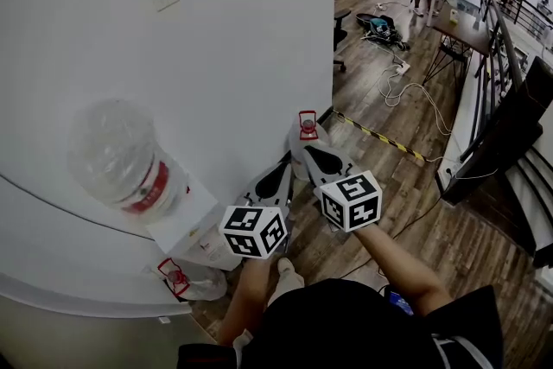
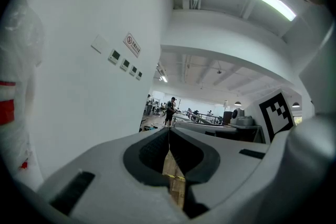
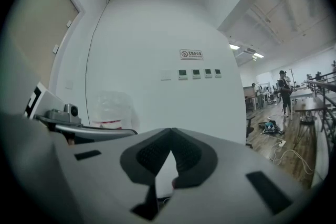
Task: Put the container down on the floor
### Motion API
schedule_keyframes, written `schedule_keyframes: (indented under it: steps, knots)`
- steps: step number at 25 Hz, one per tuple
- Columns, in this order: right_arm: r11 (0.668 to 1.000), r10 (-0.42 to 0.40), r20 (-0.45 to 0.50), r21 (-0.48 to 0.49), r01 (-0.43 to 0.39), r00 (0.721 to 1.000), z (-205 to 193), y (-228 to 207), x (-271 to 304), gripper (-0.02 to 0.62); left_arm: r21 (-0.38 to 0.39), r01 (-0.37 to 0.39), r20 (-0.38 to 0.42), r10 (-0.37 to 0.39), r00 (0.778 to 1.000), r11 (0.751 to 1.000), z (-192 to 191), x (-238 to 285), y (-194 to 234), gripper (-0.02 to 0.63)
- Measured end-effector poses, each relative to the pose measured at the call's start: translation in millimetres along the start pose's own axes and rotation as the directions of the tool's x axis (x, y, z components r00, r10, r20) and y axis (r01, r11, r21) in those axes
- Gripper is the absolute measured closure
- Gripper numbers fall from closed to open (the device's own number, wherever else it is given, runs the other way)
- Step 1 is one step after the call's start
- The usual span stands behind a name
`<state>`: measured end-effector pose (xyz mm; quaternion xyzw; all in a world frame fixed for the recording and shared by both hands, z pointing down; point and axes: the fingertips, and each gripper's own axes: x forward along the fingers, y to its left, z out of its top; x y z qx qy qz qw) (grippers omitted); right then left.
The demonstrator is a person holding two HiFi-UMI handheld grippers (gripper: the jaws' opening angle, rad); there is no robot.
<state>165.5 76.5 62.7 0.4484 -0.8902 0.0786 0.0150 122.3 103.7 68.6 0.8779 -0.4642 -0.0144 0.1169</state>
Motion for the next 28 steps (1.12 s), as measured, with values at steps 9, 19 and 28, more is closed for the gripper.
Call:
schedule_keyframes:
  steps: [9, 19, 28]
  knots:
    - [1.000, 0.019, 0.004, 0.004, -0.019, 1.000, -2.4, 0.9, -7.8, 0.566, 0.014, -0.018, 0.000, 0.018, 1.000, 1.000, -1.2, -5.0, -6.8, 0.586]
    - [0.999, 0.041, 0.012, -0.014, -0.041, 0.999, -1.8, 0.3, -11.5, 0.566, 0.034, -0.031, 0.005, 0.031, 1.000, 0.999, -0.1, -0.4, -11.5, 0.586]
    - [0.998, 0.057, 0.004, 0.013, -0.057, 0.998, -9.1, -4.0, -8.0, 0.566, 0.056, -0.032, -0.005, 0.032, 0.999, 0.998, -2.4, 5.4, -15.2, 0.586]
